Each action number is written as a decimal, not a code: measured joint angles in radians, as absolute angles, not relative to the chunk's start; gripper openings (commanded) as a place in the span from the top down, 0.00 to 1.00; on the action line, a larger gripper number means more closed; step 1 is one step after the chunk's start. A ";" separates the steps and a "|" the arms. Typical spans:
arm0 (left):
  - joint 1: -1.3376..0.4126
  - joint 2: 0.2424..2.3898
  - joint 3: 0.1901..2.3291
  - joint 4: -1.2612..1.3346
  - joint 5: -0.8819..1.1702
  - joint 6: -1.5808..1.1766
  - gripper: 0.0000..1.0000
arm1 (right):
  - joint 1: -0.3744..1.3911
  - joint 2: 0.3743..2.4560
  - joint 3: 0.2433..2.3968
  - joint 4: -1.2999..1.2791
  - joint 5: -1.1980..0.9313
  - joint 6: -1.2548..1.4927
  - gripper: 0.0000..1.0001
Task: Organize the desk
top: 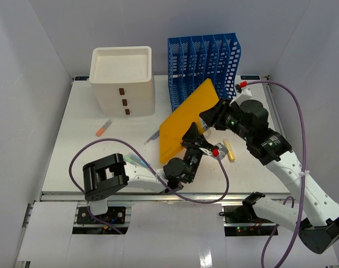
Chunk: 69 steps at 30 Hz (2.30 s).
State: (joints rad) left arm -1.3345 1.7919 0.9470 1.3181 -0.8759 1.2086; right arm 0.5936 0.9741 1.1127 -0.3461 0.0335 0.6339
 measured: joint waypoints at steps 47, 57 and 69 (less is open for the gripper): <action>-1.409 0.761 0.665 0.640 -0.807 0.085 0.19 | 0.257 1.042 1.345 -0.103 -0.261 0.306 0.92; -1.410 0.609 0.635 0.158 -0.800 -0.218 0.15 | 0.144 1.119 1.490 -0.117 -0.283 0.138 0.92; -1.410 0.544 0.620 -0.083 -0.796 -0.400 0.11 | 0.129 1.161 1.498 -0.125 -0.220 0.010 0.92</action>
State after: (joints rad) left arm -1.4097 0.5443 0.6201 -0.0826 -0.7959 -0.4000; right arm 0.1286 1.1611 1.4979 -0.1251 -0.2195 0.0101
